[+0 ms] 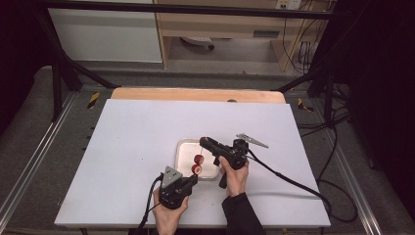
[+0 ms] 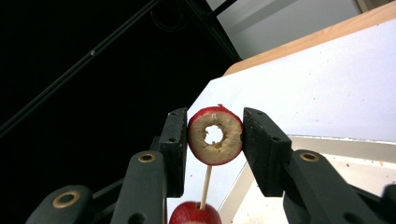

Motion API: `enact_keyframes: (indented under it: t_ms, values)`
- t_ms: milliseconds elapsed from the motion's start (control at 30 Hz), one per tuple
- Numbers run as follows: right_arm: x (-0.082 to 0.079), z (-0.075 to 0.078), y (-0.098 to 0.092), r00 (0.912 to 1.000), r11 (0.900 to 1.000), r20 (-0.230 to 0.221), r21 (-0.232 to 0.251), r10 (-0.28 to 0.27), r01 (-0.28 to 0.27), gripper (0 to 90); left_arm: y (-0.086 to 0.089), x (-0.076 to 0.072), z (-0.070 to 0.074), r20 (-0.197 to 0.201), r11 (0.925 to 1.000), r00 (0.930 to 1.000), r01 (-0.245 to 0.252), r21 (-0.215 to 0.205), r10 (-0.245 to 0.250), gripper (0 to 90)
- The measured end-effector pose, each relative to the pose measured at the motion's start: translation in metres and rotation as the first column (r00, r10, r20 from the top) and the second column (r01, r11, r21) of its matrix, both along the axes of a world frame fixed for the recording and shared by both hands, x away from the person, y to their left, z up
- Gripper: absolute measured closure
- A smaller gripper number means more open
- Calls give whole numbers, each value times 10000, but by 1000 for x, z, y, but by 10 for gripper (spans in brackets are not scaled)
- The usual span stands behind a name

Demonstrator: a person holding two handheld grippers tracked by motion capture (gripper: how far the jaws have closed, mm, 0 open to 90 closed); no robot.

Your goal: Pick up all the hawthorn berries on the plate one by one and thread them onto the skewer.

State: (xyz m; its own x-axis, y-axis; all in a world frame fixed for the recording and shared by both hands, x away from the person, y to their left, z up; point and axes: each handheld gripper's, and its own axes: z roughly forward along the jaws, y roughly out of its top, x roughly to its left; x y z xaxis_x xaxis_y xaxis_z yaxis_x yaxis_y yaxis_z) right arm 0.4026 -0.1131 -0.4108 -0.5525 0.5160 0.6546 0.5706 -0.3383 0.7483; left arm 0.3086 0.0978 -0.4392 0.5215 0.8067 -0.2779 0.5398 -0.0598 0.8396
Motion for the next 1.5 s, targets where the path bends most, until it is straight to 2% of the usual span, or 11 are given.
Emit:
enact_keyframes:
  t_ms: [300, 467, 667, 867, 967, 1033, 1167, 1267, 1433, 1500]
  values:
    - [-3, -1, 1, 10000, 9999, -46, -142, 84, -85, 623, -2, 1, -1, -95, 10000, 9999, 32, 14, -32, 883]
    - [-5, -1, 0, 9996, 9991, -74, -335, 276, -278, 623, 0, 0, 2, 135, 9994, 9999, -36, -347, 41, 884]
    - [-8, -6, 3, 9992, 9980, -118, -496, 382, -388, 623, 0, 4, 3, -3, 9997, 10000, -49, -241, 49, 884]
    - [-8, -3, 1, 9988, 9957, -83, -791, 484, -489, 617, 1, 5, 2, 26, 9997, 10000, 10, -243, -9, 883]
    - [-9, 2, -3, 9985, 9928, 94, -1077, 542, -529, 527, 4, 5, 3, 46, 9997, 10000, -23, -227, 24, 884]
    - [-9, 6, -7, 9980, 9877, 214, -1465, 594, -556, 465, 6, 5, 3, 57, 9999, 10000, -37, -157, 37, 884]
    - [-9, 13, -16, 9979, 9709, 193, -2332, 615, -553, 308, 10, 6, 3, 55, 10000, 10000, -58, -46, 59, 883]
    - [-7, 14, -21, 9969, 9491, 287, -3088, 739, -615, 211, 14, 6, 4, 67, 10000, 10000, -60, 66, 59, 883]
    - [-4, 12, -31, 9925, 8910, 249, -4436, 1194, -960, 82, 19, 8, 6, 92, 9996, 10000, 7, 288, -9, 883]
    - [-4, 11, -37, 9907, 8705, 265, -4809, 1336, -1045, 72, 22, 8, 6, 72, 9993, 10000, 22, 365, -25, 883]
